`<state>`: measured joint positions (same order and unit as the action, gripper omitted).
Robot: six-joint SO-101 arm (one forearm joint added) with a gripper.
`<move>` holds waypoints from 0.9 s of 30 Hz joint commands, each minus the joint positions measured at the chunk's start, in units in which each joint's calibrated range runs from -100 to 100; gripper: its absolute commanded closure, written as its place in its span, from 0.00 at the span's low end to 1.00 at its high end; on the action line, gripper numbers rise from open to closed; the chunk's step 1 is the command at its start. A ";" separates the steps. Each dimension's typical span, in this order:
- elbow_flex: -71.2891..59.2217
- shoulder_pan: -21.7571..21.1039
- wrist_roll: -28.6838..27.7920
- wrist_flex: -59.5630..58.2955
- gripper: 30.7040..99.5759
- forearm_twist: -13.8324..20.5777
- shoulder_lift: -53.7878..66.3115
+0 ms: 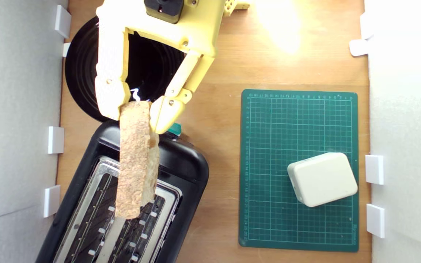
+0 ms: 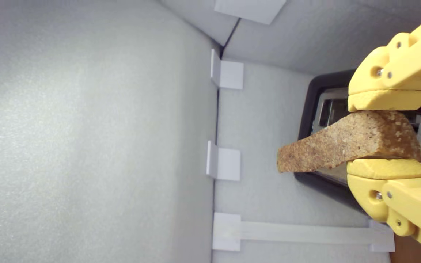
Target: Pick bread and place in toaster
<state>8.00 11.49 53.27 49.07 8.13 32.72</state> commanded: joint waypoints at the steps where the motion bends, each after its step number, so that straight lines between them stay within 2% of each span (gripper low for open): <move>1: 4.21 -0.13 -2.61 0.16 0.55 5.92 -0.85; 2: 4.21 -2.30 -4.70 0.08 0.55 10.64 -1.85; 3: 4.21 -2.87 -4.86 0.08 0.55 11.45 -1.94; 6: 4.21 -7.70 -7.68 0.16 0.55 19.98 -3.02; 9: 4.21 -8.59 -9.77 0.08 0.55 24.78 -3.52; 27: 3.76 -7.86 -11.45 -0.01 0.55 25.14 -2.77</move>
<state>8.09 3.34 41.99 49.07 32.39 28.94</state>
